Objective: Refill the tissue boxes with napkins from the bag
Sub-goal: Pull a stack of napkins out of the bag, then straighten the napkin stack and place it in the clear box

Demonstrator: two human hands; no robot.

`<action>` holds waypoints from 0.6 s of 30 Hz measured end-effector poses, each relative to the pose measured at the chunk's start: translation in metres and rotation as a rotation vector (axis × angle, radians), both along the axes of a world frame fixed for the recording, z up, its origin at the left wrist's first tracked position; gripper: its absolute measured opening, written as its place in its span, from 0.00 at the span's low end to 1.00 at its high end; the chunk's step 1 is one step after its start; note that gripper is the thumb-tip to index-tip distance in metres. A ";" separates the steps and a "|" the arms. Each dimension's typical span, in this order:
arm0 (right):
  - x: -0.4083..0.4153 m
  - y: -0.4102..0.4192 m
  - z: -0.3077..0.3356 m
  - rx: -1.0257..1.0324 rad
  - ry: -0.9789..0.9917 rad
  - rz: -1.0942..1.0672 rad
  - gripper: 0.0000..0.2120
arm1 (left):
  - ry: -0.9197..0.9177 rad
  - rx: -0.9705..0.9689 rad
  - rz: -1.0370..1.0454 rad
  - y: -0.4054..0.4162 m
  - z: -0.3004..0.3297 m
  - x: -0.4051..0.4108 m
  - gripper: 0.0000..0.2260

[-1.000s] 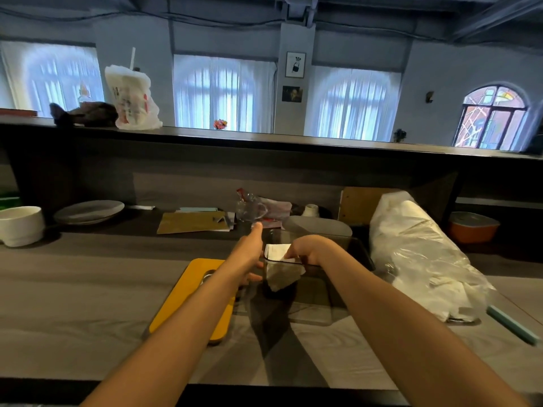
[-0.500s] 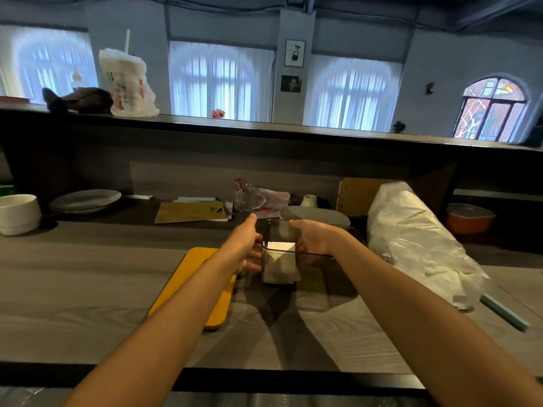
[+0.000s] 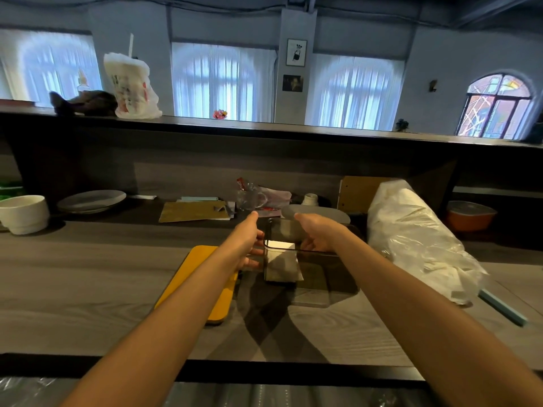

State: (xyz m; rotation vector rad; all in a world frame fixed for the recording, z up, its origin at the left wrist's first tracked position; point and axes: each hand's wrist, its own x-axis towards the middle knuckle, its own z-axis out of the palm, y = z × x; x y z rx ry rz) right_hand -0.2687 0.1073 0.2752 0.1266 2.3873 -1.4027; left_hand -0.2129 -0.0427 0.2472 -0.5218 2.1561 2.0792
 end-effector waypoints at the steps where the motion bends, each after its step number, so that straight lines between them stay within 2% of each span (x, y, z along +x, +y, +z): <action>1: -0.002 -0.002 -0.001 -0.031 0.030 -0.015 0.26 | 0.007 -0.012 -0.001 0.000 0.000 -0.001 0.26; 4: 0.002 -0.011 -0.003 -0.174 -0.029 0.047 0.28 | 0.025 -0.054 0.014 0.001 0.002 -0.002 0.28; 7: 0.008 -0.016 -0.003 -0.134 -0.043 0.080 0.28 | 0.069 -0.059 0.030 0.004 0.008 0.000 0.28; 10: 0.013 -0.015 0.003 -0.291 0.124 -0.017 0.23 | 0.158 -0.137 0.085 0.008 0.018 0.003 0.29; 13: 0.029 -0.008 0.015 -0.472 0.382 -0.073 0.17 | 0.335 -0.212 0.149 0.018 0.032 0.008 0.27; 18: 0.069 0.031 0.027 -0.588 0.760 -0.088 0.12 | 0.608 -0.055 0.102 0.070 0.056 0.031 0.19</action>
